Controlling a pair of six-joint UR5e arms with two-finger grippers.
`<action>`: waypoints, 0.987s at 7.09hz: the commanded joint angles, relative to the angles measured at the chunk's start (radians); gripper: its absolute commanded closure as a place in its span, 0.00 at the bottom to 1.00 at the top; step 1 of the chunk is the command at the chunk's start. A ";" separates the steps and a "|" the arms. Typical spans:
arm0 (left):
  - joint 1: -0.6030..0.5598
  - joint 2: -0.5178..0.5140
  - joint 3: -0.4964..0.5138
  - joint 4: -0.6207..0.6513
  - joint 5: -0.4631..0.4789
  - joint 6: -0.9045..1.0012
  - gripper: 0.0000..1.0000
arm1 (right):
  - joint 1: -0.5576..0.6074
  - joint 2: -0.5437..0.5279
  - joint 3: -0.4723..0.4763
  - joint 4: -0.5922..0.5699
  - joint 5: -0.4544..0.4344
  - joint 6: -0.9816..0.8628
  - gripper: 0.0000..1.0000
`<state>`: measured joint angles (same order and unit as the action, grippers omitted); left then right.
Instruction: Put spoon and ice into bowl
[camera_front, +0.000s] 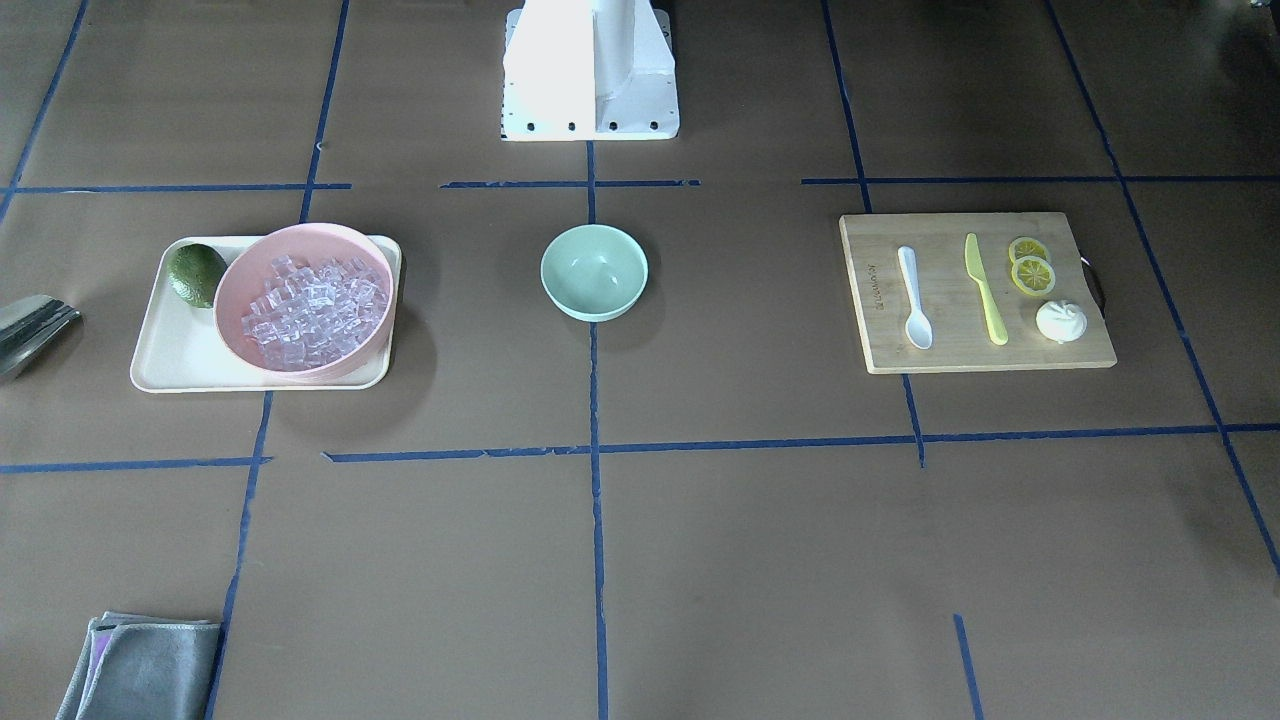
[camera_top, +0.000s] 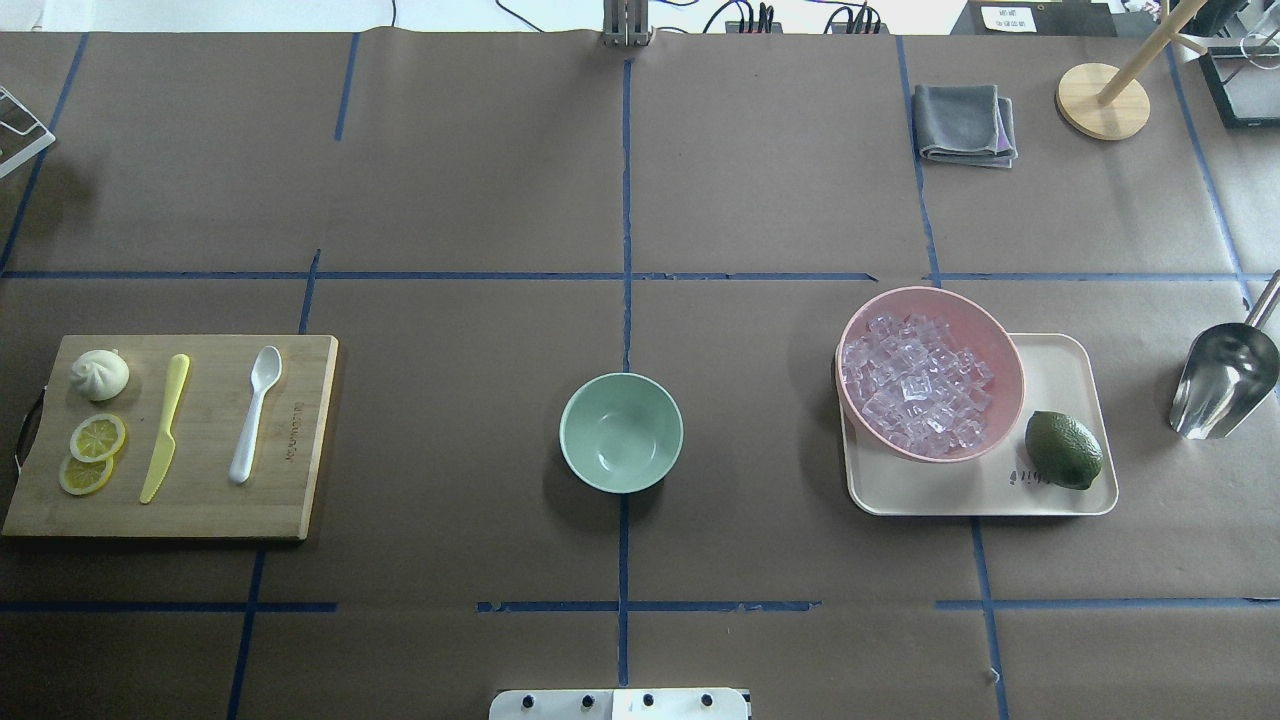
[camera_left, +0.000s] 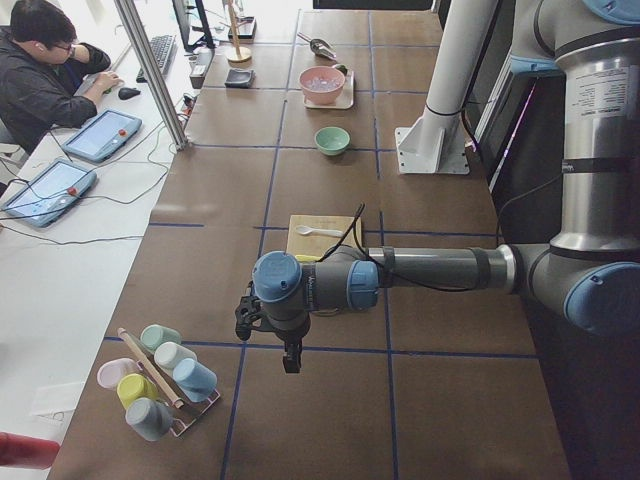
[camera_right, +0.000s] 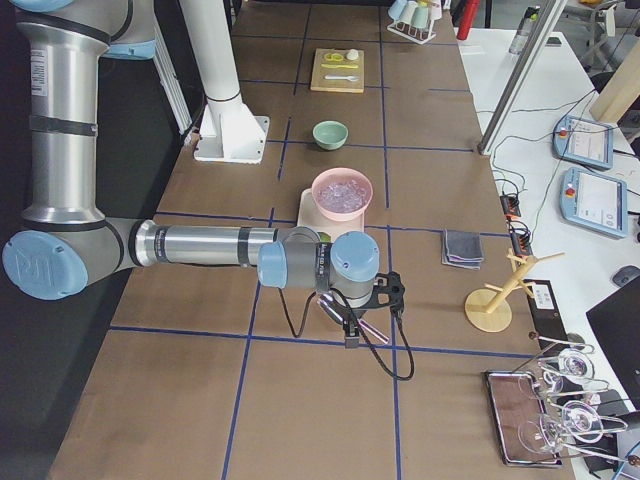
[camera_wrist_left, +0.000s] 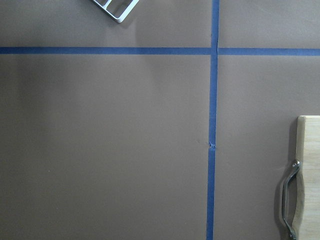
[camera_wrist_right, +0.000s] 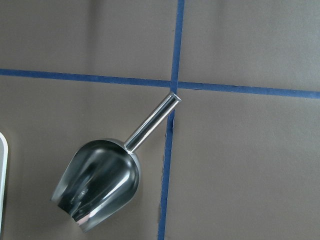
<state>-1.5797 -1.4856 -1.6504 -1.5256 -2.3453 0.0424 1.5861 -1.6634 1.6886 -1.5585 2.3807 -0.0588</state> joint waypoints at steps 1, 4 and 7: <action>0.003 -0.010 -0.073 0.010 0.003 -0.007 0.00 | 0.000 0.002 0.005 0.000 0.002 0.000 0.00; 0.095 -0.013 -0.248 0.010 0.001 -0.054 0.00 | 0.000 0.008 0.005 0.000 0.002 0.000 0.00; 0.319 -0.093 -0.316 -0.005 -0.002 -0.298 0.00 | 0.000 0.008 0.010 0.000 0.009 0.002 0.00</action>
<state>-1.3662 -1.5572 -1.9473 -1.5281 -2.3473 -0.1516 1.5862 -1.6556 1.6972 -1.5585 2.3890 -0.0570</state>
